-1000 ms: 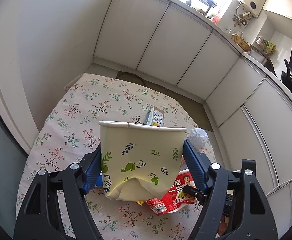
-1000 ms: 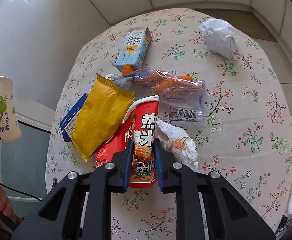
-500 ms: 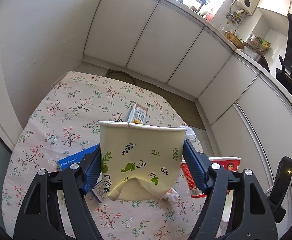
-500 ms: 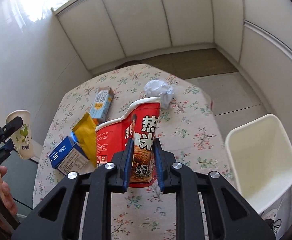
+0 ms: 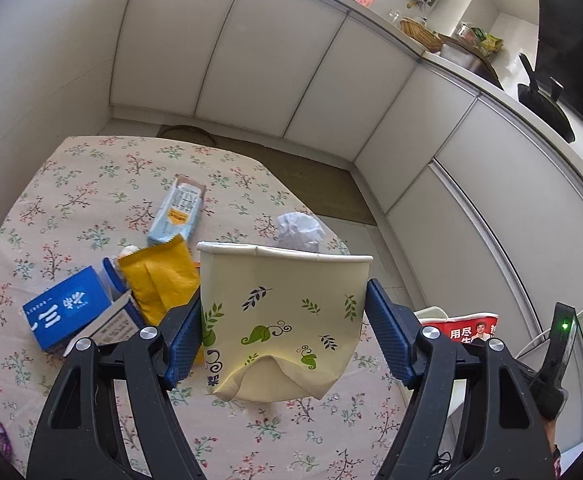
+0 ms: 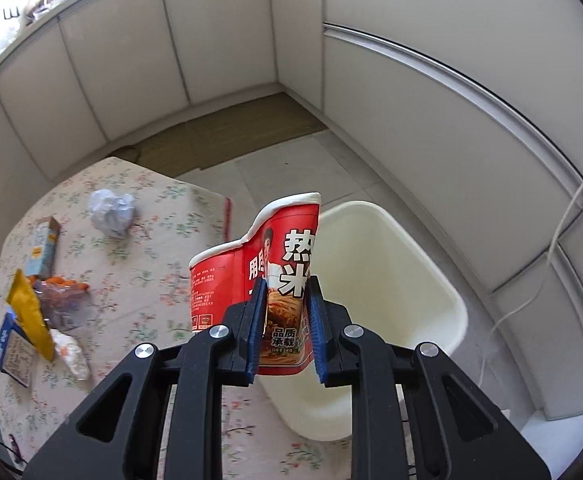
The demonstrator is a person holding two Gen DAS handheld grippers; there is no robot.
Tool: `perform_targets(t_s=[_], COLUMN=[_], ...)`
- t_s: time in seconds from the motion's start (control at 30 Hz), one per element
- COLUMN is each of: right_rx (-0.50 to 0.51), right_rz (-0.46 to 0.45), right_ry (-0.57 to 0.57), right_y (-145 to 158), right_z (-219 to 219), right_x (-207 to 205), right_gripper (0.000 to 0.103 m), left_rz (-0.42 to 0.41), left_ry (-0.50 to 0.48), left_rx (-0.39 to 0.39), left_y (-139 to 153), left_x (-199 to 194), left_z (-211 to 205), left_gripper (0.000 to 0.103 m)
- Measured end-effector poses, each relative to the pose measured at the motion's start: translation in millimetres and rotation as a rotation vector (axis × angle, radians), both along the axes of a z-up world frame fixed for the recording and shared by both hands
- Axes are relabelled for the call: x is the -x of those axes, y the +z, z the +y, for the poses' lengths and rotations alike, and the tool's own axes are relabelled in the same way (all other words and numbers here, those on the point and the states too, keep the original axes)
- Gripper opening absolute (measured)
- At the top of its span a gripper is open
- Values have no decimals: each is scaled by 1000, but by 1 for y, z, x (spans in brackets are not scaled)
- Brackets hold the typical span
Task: Collect trash
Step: 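Carry both cups over the white bin and open both tools to drop them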
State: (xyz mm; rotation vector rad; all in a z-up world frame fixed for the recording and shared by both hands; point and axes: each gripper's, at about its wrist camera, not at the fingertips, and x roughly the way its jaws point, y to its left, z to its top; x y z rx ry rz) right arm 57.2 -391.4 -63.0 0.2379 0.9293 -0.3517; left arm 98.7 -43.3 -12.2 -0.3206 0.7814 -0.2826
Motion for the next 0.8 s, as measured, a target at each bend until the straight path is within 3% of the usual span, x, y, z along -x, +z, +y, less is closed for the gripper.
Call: perform_targets(t_s=[0.17, 0.27, 0.3, 0.37, 0.47, 0.6, 0.8], right_rx=[15, 10, 10, 23, 30, 37, 36], right_rz=[110, 154, 153, 140, 106, 78, 77], right_ry=[-33, -36, -40, -64, -113, -161, -227], right_y=[-25, -33, -33, -29, -19, -11, -12], right_z=[-26, -38, -42, -50, -64, -82, -109], right_x=[6, 12, 15, 24, 33, 48, 66], right_gripper=[22, 33, 43, 55, 63, 69, 70], left_rz=[15, 39, 50, 78, 123, 184, 269], left_ry=[-73, -137, -159, -212, -286, -379, -452], left_rx=[9, 23, 33, 67, 116, 142, 162], left_y=[-8, -18, -21, -31, -47, -71, -107], left_x=[-4, -9, -11, -16, -23, -30, -37], left_z=[-46, -81, -92, -117, -152, -195, -238], left_gripper=[72, 72, 72, 72, 72, 73, 74])
